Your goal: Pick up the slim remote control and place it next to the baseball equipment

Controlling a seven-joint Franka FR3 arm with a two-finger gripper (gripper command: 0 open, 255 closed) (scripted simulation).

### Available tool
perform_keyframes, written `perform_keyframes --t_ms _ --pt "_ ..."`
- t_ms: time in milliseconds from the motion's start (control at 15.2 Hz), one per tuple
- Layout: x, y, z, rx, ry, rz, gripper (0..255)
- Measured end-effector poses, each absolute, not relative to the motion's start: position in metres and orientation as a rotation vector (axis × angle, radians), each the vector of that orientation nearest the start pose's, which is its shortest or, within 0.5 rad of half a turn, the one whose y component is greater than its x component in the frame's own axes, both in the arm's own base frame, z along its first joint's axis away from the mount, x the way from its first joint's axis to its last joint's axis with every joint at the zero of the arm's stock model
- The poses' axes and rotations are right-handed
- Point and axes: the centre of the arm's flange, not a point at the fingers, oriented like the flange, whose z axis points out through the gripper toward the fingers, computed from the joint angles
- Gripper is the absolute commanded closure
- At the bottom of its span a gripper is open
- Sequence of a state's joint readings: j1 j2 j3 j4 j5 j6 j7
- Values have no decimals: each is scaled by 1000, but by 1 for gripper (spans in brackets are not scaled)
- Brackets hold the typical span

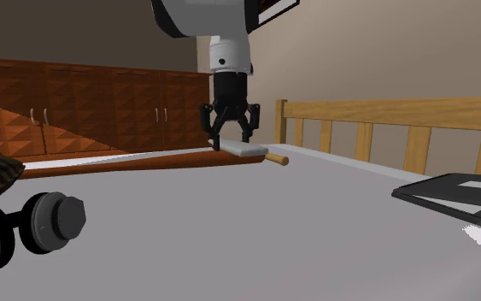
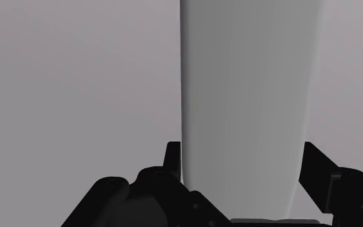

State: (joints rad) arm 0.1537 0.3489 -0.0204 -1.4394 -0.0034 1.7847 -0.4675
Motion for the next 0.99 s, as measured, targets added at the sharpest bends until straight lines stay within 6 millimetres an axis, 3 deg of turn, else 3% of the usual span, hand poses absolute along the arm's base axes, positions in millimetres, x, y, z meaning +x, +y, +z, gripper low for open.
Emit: perform_keyframes --t_ms 264,990 --pt "676 84 476 -3009 -937 9 255" --pt "676 84 418 -3009 -937 9 255"
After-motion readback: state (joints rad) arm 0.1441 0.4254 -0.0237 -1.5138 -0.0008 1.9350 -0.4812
